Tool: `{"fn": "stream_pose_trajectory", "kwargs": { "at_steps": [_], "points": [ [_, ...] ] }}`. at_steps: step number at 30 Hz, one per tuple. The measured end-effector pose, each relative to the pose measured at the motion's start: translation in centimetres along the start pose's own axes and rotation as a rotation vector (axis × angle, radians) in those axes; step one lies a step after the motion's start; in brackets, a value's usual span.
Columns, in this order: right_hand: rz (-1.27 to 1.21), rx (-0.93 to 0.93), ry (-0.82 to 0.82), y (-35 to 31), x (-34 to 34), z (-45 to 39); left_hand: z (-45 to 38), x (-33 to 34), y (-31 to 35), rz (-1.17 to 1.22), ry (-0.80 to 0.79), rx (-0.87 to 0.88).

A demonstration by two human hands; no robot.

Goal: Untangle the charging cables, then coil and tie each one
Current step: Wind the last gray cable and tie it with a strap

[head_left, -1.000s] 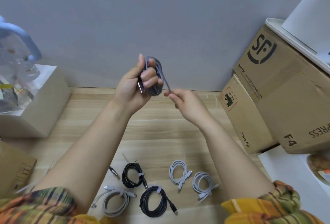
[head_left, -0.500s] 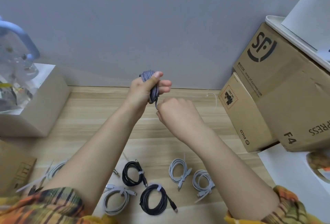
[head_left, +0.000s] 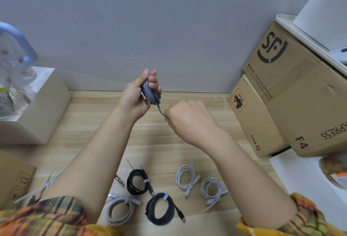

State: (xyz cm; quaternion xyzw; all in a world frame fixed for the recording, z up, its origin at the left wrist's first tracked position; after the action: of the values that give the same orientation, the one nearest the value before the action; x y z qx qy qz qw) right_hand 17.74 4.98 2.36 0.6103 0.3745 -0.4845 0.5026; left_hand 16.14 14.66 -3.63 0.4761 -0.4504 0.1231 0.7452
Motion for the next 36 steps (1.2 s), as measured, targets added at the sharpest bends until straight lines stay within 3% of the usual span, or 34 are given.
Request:
{"fn": "stream_pose_trajectory", "kwargs": {
  "at_steps": [2,6,9,14,21,25,29,33,36],
  "points": [
    [-0.036,-0.029,0.056,-0.3,-0.6,0.2,0.5,0.7,0.1,-0.168,-0.061,0.068],
    [-0.355,0.031,0.216,2.1,-2.4,0.3,1.6,2.4,0.1,-0.785,-0.267,0.204],
    [-0.658,0.09,0.31,4.1,-2.4,0.5,2.5,3.5,-0.5,-0.952,-0.404,0.226],
    [-0.969,0.253,0.392,7.2,-1.3,0.6,3.1,3.9,-2.4,-0.816,-0.421,0.156],
    [-1.087,0.366,0.471,9.1,-0.6,0.5,3.6,4.5,-4.3,-0.834,-0.351,0.192],
    [-1.427,0.368,0.275,8.6,1.9,0.6,4.1,4.9,-4.1,-0.895,-0.333,0.19],
    [-1.599,0.423,0.267,8.0,3.8,1.0,4.6,4.9,-4.7,-0.777,-0.266,0.131],
    [-1.971,0.35,-0.056,6.5,6.2,0.7,5.5,5.4,-6.8,-0.581,-0.377,-0.074],
    [-2.005,0.486,-0.005,6.4,6.0,1.1,5.3,5.4,-7.0,-0.573,-0.412,-0.093]
  ]
}}
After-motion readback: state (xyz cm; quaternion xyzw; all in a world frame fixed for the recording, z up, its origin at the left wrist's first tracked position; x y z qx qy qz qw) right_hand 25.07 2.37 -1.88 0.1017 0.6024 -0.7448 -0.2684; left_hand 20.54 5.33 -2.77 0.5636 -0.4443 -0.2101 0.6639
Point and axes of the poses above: each hand's wrist, its own z-axis away from the middle knuckle, its own x-axis out of the palm, y = z × x, the point moved 9 cm from there along -z, towards the middle knuckle, and after that the axes turned 12 degrees about x, right-handed, at the moved point
